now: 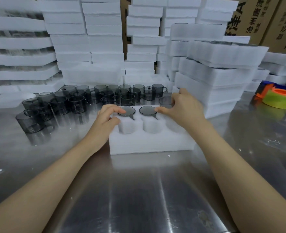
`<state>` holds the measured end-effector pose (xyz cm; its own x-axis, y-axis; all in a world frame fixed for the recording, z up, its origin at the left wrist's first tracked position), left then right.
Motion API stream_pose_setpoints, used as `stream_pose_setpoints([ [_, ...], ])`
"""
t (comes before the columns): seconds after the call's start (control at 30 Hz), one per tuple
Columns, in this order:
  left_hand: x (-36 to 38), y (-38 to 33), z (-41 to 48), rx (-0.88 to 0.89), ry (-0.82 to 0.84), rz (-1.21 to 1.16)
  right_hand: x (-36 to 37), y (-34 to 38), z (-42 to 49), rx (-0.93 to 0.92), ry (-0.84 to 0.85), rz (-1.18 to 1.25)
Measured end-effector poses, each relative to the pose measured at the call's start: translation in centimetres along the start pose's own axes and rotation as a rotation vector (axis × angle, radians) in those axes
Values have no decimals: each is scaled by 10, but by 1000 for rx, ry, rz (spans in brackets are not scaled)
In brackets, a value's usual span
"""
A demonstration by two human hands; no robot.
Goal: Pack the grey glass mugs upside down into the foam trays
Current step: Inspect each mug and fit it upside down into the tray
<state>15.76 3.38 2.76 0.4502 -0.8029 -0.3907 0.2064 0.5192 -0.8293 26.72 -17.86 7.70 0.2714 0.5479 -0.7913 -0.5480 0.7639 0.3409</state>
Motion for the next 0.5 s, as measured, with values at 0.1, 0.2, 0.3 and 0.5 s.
stream_pose_setpoints([
  [0.1, 1, 2, 0, -9, -1, 0, 3, 0, 2, 23, 7, -89],
  [0.2, 1, 2, 1, -11, 4, 12, 5, -2, 3, 46, 51, -110],
  [0.3, 1, 0, -1, -12, 23, -6, 10, -5, 1, 38, 198, -106],
  [0.5, -1, 7, 1, -44, -52, -49, 17, -11, 1, 61, 467, -90],
])
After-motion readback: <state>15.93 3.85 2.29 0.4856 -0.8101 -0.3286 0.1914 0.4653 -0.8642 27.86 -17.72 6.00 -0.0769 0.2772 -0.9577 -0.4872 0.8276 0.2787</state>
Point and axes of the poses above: each hand's wrist, its own z-axis towards the middle knuckle, its own x-axis out of the palm, y = z × x, the point moved 5 cm from there along z, towards the middle knuckle, and after that the axes turned 7 degrees about z, right-handed, at the moved point
